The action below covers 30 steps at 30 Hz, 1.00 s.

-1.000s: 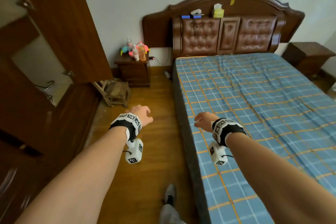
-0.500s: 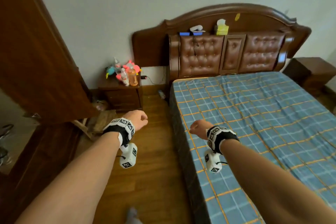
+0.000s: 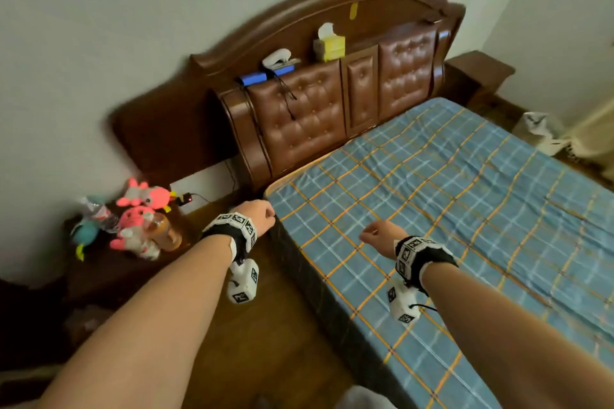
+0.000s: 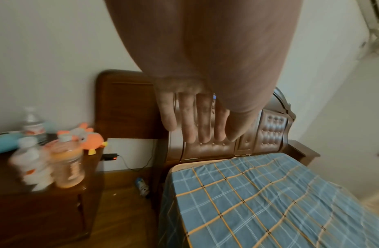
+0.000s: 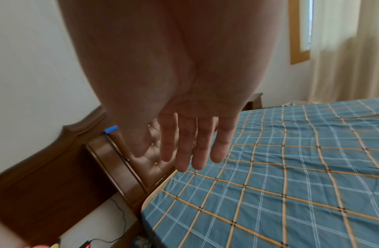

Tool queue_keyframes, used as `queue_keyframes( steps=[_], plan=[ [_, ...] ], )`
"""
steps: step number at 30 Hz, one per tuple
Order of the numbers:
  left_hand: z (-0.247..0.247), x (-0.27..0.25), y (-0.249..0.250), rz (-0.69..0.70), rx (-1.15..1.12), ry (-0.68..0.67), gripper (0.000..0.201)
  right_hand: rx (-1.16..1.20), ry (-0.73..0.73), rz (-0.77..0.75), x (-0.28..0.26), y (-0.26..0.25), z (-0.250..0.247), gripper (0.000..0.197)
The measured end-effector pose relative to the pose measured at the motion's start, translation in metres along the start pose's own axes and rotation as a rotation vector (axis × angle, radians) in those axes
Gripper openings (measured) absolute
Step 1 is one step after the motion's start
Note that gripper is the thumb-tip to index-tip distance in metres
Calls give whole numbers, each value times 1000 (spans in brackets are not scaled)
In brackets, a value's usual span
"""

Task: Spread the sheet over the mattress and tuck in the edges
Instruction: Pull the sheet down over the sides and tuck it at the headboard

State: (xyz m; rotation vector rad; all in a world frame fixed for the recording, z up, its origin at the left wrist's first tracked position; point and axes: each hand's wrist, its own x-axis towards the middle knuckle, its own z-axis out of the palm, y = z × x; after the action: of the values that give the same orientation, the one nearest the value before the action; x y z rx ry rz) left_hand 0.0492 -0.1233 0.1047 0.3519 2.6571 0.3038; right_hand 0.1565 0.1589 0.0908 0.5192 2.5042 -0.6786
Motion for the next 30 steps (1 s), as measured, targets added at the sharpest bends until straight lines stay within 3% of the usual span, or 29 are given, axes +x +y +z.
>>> queue_keyframes(
  steps=[7, 11, 18, 22, 25, 27, 30],
  plan=[
    [-31, 182, -38, 38, 72, -42, 25, 82, -19, 87, 175, -72, -7, 38],
    [-10, 283, -90, -81, 27, -77, 30, 171, -69, 122, 303, -117, 25, 44],
    [102, 457, -164, -226, -177, -302, 33, 145, -248, 193, 500, -160, 115, 41],
    [188, 536, -195, -294, -310, -394, 44, 181, -228, 283, 603, -163, 178, 56],
    [240, 573, -214, -367, -498, -470, 51, 176, -184, 354, 651, -169, 213, 71],
    [264, 585, -224, -388, -591, -530, 44, 107, -160, 390, 665, -171, 228, 70],
    [280, 592, -237, -336, -587, -574, 14, 42, -143, 423, 680, -170, 234, 51]
  ],
)
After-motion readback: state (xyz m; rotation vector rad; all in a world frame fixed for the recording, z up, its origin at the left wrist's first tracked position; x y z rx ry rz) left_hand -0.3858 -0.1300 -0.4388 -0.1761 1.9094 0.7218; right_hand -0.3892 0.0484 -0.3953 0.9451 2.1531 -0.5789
